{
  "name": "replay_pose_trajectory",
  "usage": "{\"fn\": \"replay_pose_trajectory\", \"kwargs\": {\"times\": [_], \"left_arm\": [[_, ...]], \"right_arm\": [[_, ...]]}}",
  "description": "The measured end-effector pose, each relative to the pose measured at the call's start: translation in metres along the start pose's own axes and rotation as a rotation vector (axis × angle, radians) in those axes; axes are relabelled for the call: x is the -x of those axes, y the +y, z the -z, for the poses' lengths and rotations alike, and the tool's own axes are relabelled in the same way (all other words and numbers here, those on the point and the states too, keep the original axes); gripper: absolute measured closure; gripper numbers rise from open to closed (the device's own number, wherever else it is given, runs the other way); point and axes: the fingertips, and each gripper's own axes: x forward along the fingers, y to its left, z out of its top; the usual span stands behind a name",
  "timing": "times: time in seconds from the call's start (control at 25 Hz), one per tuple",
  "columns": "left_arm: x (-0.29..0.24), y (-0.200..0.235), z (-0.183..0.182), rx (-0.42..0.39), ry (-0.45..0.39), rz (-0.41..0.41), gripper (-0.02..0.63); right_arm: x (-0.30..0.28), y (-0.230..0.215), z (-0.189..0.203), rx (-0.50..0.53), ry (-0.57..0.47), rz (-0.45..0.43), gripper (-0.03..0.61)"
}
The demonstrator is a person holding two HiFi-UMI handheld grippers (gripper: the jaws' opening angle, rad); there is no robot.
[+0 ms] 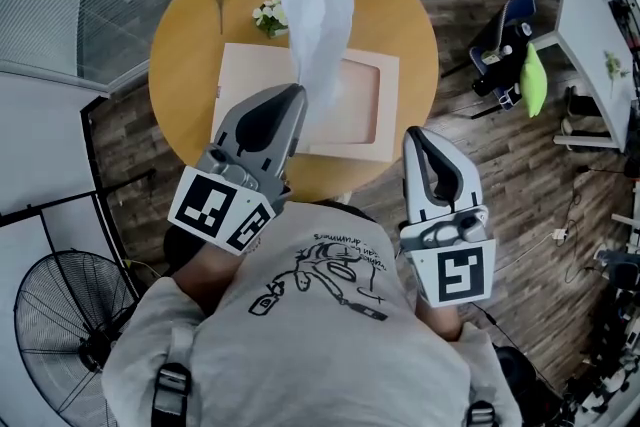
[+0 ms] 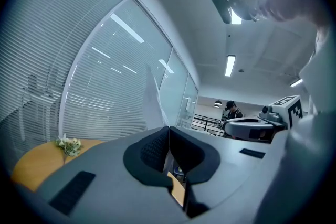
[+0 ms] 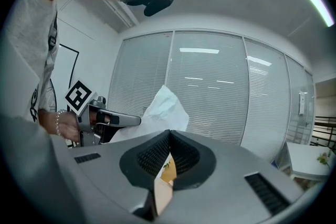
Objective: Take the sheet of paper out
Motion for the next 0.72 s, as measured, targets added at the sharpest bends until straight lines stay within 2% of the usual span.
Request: {"fn": "replay_pose_trajectory", "kwargs": {"times": [0.72], "left_arm": [[0.012, -0.011, -0.030, -0.055, -0.074, 0.001, 0.592]], "right_arm": [[0.001, -0.003, 0.000, 0.003, -0.002, 0.006, 0.572]]}}
